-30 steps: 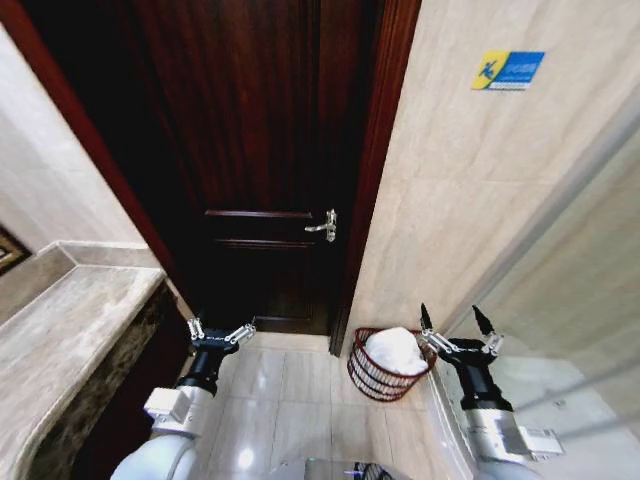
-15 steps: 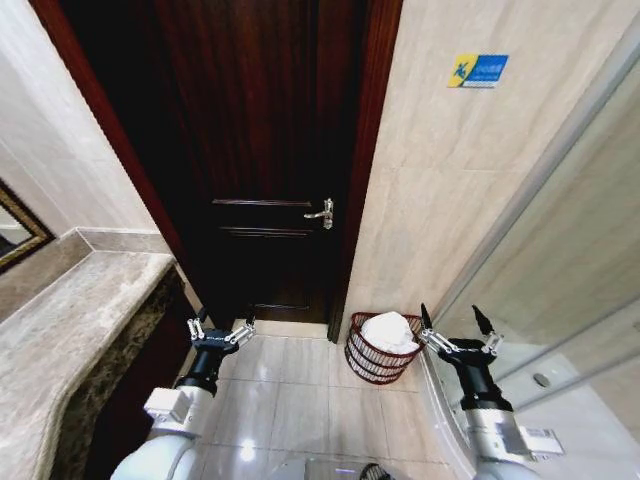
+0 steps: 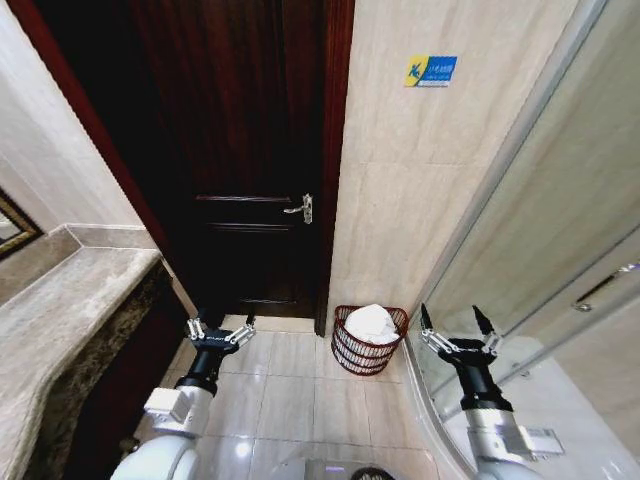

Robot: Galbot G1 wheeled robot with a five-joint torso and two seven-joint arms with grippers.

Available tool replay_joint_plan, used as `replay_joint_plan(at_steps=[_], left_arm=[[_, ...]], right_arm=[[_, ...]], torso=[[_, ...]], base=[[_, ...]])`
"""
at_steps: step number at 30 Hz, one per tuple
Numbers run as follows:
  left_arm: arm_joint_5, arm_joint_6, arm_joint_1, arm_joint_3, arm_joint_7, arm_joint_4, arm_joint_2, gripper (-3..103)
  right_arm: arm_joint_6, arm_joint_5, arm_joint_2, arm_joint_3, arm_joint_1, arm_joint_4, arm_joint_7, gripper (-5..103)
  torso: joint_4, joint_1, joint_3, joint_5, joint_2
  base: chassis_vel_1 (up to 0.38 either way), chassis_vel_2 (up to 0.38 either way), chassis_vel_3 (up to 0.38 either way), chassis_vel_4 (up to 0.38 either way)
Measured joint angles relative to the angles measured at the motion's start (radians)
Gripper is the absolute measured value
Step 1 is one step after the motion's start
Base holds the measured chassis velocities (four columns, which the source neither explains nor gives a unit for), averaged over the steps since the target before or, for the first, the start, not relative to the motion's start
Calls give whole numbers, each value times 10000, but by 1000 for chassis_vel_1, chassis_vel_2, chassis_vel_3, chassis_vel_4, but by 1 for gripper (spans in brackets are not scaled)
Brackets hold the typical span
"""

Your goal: Discard the used towel into the hamper.

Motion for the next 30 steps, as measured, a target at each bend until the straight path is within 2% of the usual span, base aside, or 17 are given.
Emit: replay_joint_plan(at_steps=[10, 30], left_arm=[[0, 0, -1, 0, 0, 0, -1, 93], [0, 0, 0, 0, 0, 0, -2, 93]], right_arm=[[0, 0, 1, 2, 1, 0, 0, 100], [0, 0, 0, 3, 0, 0, 0, 100]], torso=[[0, 3, 2, 4, -1], [0, -4, -1, 3, 3]], base=[[64, -41, -67, 40], [181, -192, -193, 195]])
